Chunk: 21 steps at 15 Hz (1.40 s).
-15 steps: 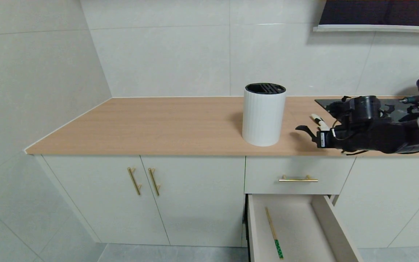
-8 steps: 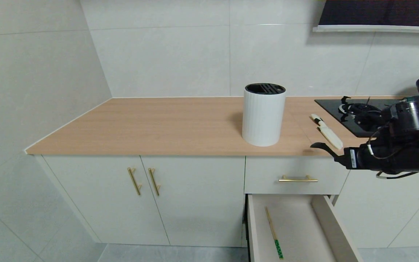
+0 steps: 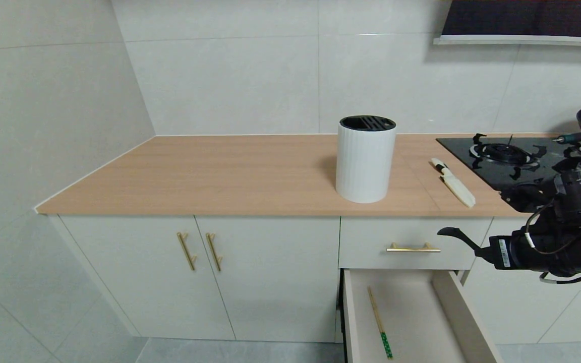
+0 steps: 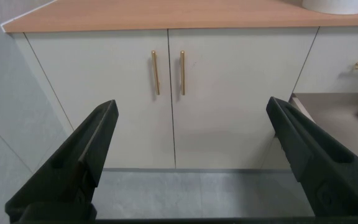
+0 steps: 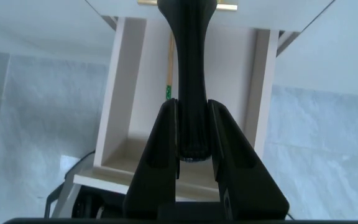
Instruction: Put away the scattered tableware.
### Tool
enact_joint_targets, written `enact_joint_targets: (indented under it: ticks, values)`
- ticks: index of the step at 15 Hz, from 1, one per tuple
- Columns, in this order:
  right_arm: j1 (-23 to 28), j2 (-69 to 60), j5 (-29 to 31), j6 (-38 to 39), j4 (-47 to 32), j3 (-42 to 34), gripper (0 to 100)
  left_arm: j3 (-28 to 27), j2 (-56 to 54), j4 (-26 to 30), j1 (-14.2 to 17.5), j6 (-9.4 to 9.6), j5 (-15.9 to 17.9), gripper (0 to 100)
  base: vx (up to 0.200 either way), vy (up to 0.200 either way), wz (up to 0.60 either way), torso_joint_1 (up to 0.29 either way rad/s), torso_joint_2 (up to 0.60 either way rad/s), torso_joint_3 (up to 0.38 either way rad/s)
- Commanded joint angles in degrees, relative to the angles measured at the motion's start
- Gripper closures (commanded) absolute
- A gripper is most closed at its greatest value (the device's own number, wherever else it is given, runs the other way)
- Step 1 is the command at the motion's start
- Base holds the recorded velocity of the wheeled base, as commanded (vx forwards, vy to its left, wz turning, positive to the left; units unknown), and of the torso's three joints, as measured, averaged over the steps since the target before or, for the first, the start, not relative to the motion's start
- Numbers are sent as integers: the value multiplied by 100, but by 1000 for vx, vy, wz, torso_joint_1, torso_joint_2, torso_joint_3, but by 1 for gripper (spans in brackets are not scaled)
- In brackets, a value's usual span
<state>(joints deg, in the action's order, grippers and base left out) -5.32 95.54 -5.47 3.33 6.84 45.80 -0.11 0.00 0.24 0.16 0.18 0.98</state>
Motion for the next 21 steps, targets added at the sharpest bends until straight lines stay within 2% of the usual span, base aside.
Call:
enact_joint_targets:
  ticks: [1,10,21]
  values:
    - [4,202,2,-8,98,-45,100,2,0,2,2,-1,-1,0,0,0,0,0,0,0]
    - [22,413,29,-8,257,-71,100,2,0,2,2,-1,-1,0,0,0,0,-11,25,13]
    - [13,536,29,-43,274,-115,100,2,0,2,2,-1,-1,0,0,0,0,-184,467,278]
